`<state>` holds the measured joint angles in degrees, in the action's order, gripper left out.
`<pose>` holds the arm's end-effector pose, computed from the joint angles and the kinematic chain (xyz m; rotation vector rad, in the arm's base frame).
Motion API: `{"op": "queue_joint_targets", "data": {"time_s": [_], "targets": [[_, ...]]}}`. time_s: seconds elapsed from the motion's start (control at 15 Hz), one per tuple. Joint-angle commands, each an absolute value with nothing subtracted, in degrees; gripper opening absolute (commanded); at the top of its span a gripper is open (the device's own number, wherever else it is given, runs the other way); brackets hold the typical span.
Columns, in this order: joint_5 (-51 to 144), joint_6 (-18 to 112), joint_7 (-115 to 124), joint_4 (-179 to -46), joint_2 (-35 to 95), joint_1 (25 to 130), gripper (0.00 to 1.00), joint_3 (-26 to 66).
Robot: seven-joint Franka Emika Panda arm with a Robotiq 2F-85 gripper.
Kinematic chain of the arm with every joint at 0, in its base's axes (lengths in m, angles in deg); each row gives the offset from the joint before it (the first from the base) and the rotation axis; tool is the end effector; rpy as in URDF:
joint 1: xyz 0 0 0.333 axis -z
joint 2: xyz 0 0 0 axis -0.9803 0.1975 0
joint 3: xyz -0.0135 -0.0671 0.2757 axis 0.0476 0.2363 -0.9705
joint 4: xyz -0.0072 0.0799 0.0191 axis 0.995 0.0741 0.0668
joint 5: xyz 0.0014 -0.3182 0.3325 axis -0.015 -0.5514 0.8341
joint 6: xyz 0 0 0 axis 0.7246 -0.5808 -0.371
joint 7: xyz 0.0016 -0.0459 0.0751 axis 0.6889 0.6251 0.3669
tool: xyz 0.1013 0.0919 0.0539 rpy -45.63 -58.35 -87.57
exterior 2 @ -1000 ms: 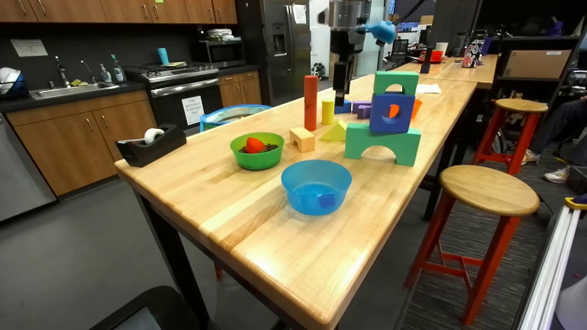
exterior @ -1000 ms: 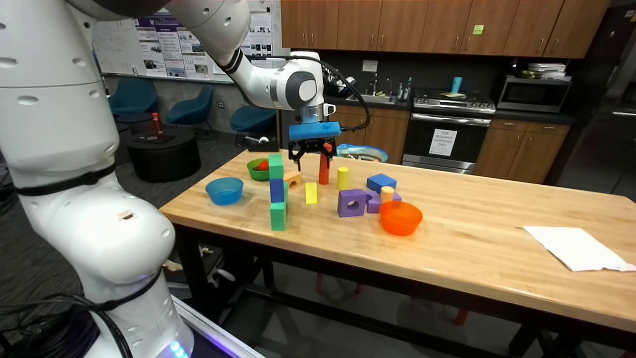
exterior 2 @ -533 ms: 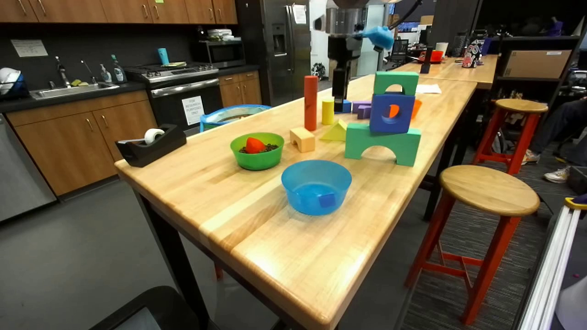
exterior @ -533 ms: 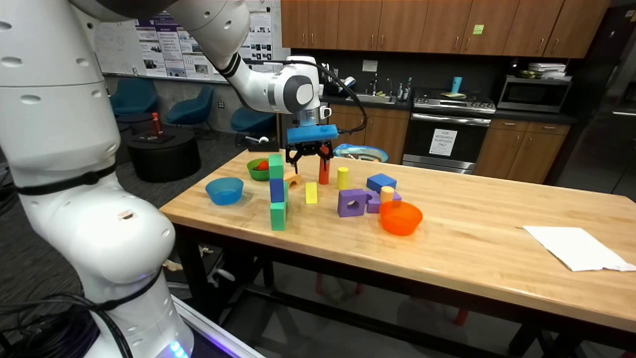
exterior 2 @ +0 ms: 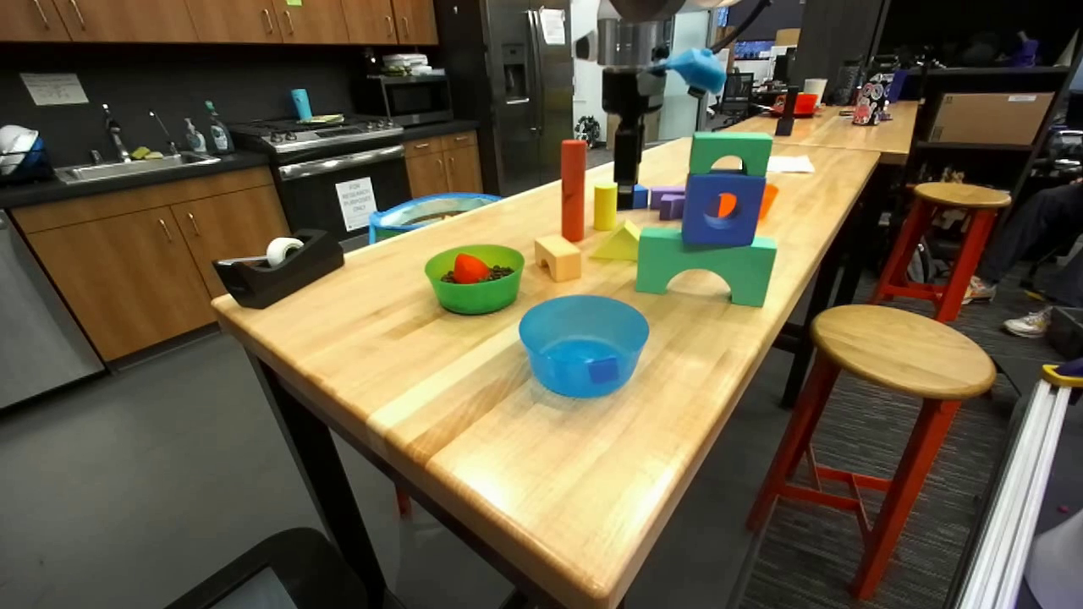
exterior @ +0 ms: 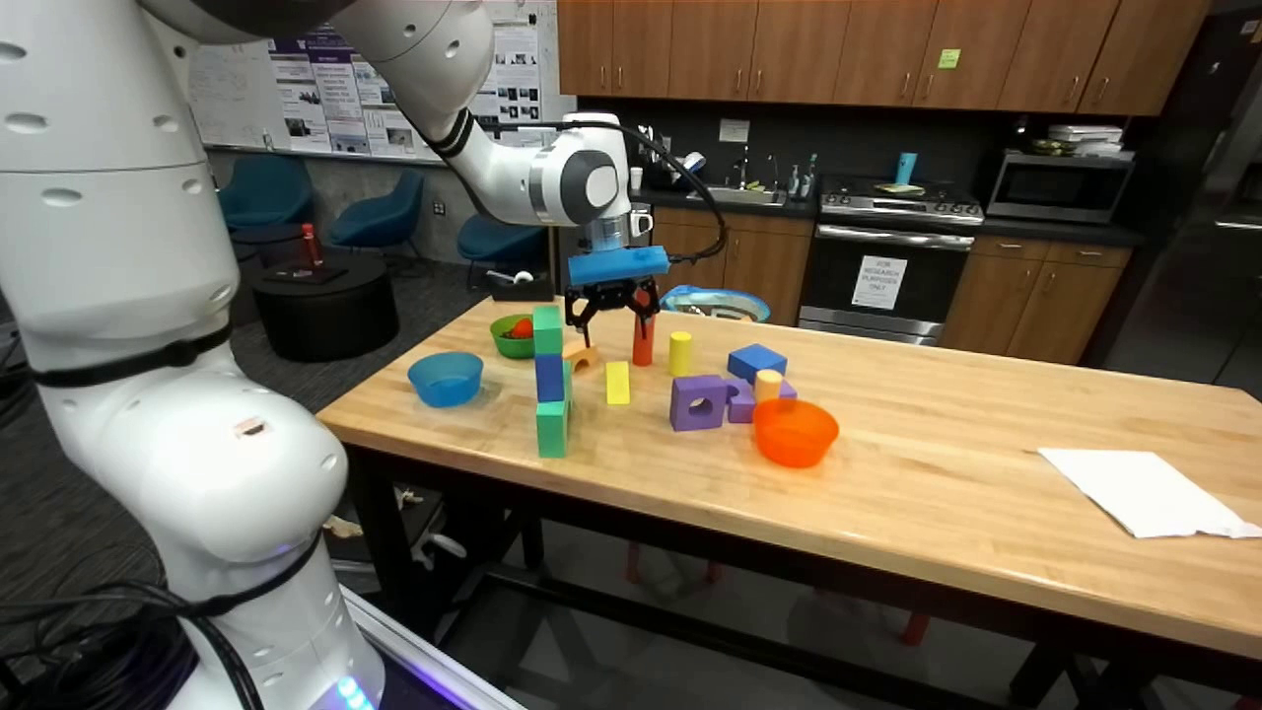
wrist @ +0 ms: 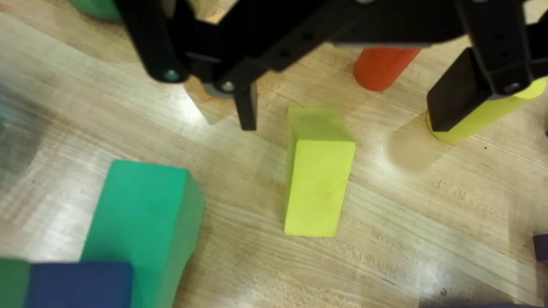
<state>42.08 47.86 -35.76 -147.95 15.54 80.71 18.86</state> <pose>0.5905 -0.0556 0.2512 2.8771 0.9196 0.0843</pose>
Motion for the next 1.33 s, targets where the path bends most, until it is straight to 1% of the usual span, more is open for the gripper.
{"op": "queue_joint_targets", "data": {"time_s": [0.0, 1.27], "targets": [[40.8, 48.0, -35.7, -147.1, 16.8, 80.8, 1.0, 18.4], [38.5, 48.1, -34.8, -143.8, 20.9, 81.2, 1.0, 17.6]]}}
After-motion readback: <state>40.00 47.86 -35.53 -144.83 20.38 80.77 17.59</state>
